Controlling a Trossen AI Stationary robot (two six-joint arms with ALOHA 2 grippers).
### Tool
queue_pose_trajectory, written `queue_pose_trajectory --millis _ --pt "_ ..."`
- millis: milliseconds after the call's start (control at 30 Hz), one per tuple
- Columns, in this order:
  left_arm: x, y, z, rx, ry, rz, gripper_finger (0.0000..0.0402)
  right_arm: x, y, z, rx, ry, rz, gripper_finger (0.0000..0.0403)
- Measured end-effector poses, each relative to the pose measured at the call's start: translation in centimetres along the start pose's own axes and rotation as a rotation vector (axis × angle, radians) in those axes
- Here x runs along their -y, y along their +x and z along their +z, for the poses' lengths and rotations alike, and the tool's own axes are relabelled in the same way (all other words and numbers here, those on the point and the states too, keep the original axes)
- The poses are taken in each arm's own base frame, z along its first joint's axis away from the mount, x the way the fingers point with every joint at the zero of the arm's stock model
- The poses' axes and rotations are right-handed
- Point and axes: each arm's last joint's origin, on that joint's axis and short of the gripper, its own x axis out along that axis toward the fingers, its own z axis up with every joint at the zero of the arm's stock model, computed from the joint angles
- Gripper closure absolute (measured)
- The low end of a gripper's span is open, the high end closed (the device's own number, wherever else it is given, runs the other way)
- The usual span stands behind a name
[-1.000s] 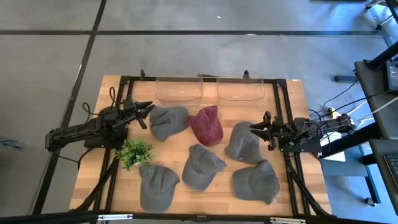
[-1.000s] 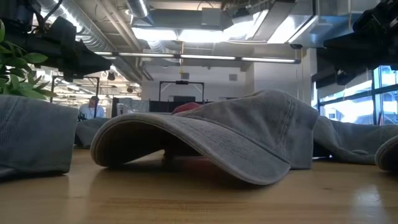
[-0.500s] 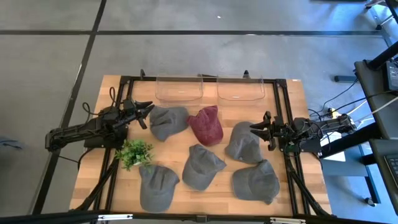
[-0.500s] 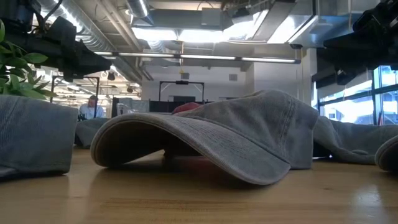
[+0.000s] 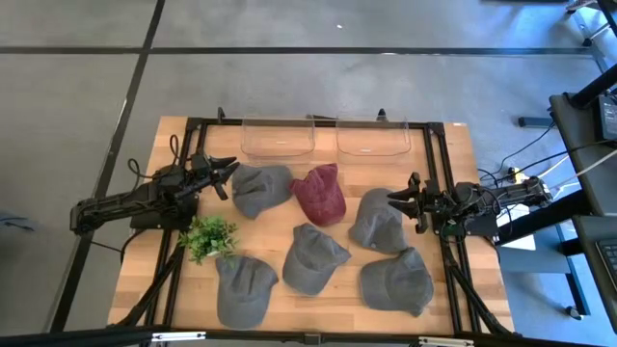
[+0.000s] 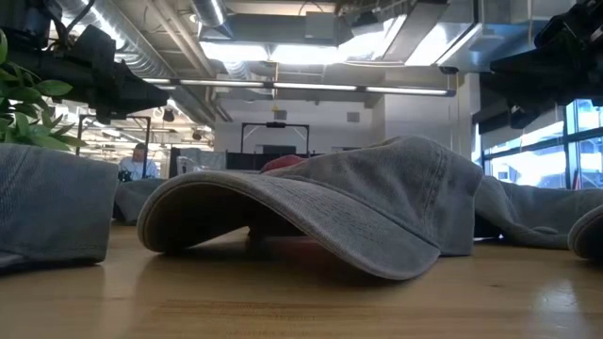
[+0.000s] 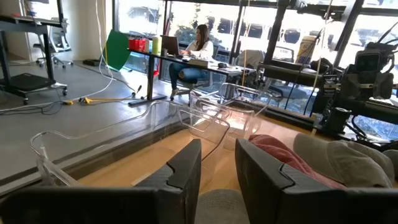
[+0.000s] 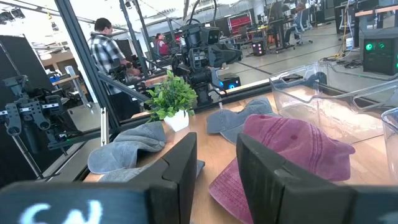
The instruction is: Pick & Place hat
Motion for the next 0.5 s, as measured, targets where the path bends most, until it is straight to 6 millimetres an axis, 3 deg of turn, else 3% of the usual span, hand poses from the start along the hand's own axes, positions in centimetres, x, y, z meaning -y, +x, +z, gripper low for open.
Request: queue_pose_trajectory --millis 500 --pt "0.00 0.00 0.00 0.000 0.000 0.000 0.0306 0.07 -0.01 0.37 0.051 0.128 -0.043 0.0288"
